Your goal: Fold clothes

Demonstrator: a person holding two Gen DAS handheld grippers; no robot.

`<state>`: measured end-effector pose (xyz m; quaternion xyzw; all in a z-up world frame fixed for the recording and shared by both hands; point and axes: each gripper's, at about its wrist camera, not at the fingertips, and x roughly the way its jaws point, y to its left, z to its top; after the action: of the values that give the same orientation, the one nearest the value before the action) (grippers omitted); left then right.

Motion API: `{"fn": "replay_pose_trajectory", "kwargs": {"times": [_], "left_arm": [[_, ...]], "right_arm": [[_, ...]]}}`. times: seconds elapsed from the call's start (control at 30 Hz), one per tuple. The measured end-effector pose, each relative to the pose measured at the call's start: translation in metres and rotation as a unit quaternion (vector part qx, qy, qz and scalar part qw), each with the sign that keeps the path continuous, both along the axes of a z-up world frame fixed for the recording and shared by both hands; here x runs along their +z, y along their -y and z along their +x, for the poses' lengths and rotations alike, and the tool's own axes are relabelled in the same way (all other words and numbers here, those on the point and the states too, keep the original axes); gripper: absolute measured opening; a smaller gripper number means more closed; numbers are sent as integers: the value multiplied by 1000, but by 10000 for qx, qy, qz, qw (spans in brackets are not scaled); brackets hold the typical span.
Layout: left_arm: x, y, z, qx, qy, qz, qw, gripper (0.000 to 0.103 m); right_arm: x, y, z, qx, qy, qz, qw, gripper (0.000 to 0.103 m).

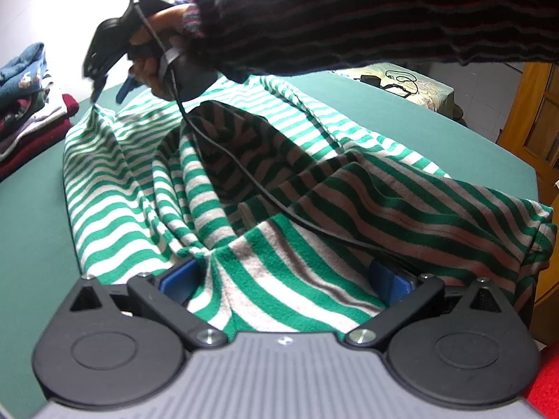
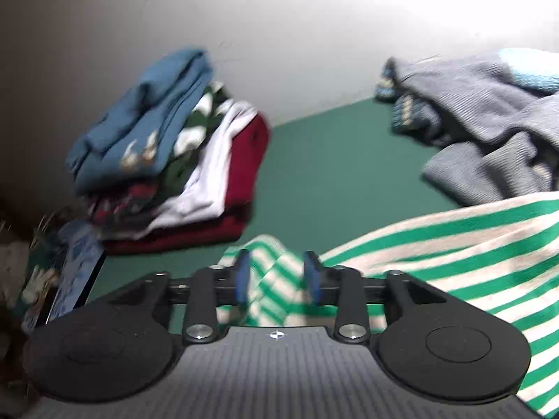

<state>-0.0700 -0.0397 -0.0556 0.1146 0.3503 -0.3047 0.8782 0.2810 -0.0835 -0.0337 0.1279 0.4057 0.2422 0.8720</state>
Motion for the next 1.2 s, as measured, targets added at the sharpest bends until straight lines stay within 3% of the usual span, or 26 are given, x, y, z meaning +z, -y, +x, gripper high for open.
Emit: {"fn": "replay_pose_trajectory", "kwargs": {"times": [0.07,0.1,0.13,0.23,0.37,0.43,0.5,0.6,0.73,0.93,1.03,1.1,1.2], "left_arm": [[0,1,0,3,1,11,10000,102],[0,1,0,6,1,16,10000,102],[0,1,-1,10,1,19,10000,102],[-1,1,-1,17,9,13,10000,102],[-1,1,-1,4,11,-4,10000,102],[0,1,-1,-4,10,3,10000,102],[0,1,-1,-10,10,9,10000,102],[2,0,-1,18,-1,-15,10000,102],[16,-2,-4,6,43,-117,9999,100],[37,1,3,-43,-74,-459,9989,101],[28,17,13,-165,-342,-284,9989,101],[18,25,16,-181,-494,-101,9986,101],[14,35,15,-246,-397,196,9987,102]], "right_arm": [[-9,-11,0,114,-169,-159,9997,35],[-11,-15,-2,101,-94,-268,9995,15],[-9,-16,-5,64,54,-389,9992,10],[6,-1,-13,-86,393,9,9992,8],[-7,-10,0,-87,270,-683,9973,8],[-15,-15,-1,75,464,-833,9954,14],[-11,-17,-2,146,522,-973,9938,29],[13,10,-15,-119,526,-515,9972,32],[41,50,-58,382,409,-500,9972,32],[33,91,-138,1243,-125,-318,9917,32],[12,85,-162,1427,-222,-528,9881,32],[14,98,-168,1239,-180,-423,9912,28],[17,118,-174,927,-106,-244,9953,26]]}}
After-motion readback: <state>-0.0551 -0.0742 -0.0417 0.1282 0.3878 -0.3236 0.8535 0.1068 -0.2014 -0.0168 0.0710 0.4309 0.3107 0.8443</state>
